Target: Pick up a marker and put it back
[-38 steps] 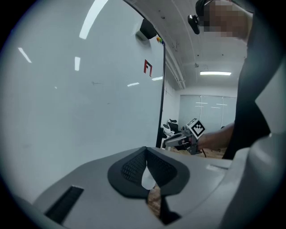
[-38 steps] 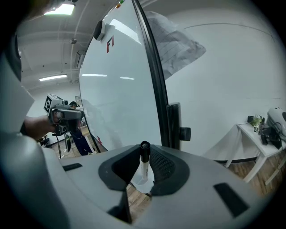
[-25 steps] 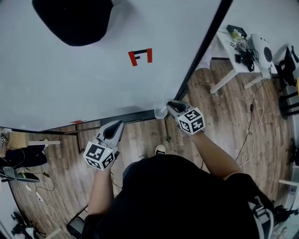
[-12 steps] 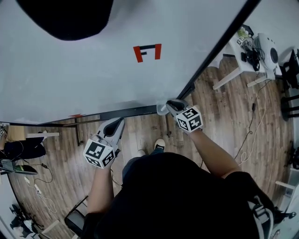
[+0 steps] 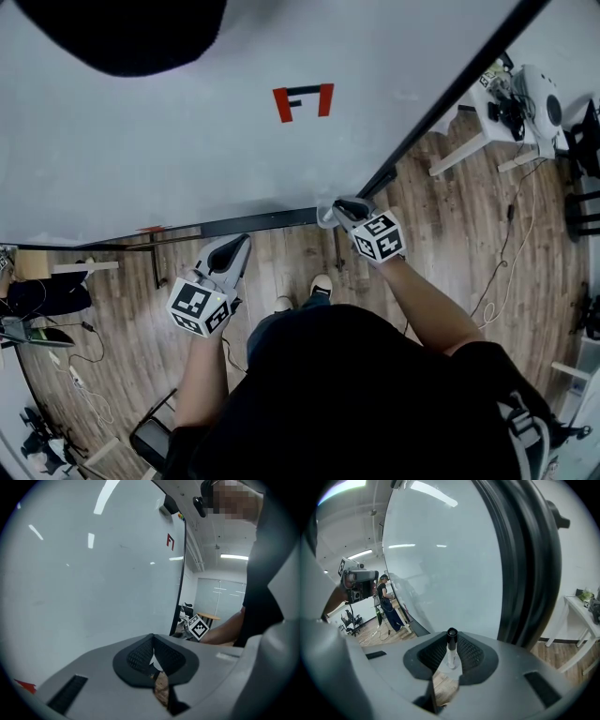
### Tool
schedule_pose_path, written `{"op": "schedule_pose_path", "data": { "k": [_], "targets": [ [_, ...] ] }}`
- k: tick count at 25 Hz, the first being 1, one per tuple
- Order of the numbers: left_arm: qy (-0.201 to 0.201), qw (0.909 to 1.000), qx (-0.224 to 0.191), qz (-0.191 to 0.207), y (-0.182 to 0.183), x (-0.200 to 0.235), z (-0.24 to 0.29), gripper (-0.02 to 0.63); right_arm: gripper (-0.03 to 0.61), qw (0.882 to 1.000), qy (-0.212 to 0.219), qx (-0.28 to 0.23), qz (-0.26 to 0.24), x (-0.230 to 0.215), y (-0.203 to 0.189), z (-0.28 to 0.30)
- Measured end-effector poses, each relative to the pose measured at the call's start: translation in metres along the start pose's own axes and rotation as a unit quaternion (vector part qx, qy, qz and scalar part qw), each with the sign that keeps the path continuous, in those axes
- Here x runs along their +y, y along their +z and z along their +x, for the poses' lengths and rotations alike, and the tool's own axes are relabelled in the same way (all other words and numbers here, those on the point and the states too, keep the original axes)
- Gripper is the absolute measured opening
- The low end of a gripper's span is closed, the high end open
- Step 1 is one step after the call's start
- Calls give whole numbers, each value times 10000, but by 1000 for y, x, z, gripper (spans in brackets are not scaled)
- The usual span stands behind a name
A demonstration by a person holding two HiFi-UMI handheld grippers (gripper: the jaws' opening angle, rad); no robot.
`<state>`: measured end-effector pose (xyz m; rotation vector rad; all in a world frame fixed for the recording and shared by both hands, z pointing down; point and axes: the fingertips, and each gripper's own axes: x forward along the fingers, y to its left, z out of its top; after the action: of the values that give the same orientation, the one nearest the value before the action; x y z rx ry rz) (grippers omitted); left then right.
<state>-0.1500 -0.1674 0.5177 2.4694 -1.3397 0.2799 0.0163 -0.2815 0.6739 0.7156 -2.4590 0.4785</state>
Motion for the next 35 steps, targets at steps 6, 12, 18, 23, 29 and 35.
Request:
{"op": "schedule_pose_path", "data": {
  "k": [6, 12, 18, 23, 29, 35],
  "targets": [
    [-92, 9999, 39, 104, -2, -3, 0, 12, 63, 10000, -68, 25, -22, -1, 0, 0],
    [-147, 9998, -27, 112, 2, -3, -5, 12, 77, 9997, -244, 45, -57, -6, 4, -6],
    [-186, 9996, -116, 150, 9, -3, -9, 12, 94, 9990, -454, -27, -38, -11, 11, -21],
    [-292, 9992, -156, 219, 12, -8, -9, 12, 94, 9979, -620, -171, -35, -14, 18, -39],
    [-393, 9985, -239, 305, 21, -11, -6, 12, 94, 9963, -759, -390, -43, -13, 31, -67],
    [-504, 9975, -294, 405, 31, -15, 0, 12, 81, 9939, -876, -664, -18, -13, 47, -96]
  ]
}}
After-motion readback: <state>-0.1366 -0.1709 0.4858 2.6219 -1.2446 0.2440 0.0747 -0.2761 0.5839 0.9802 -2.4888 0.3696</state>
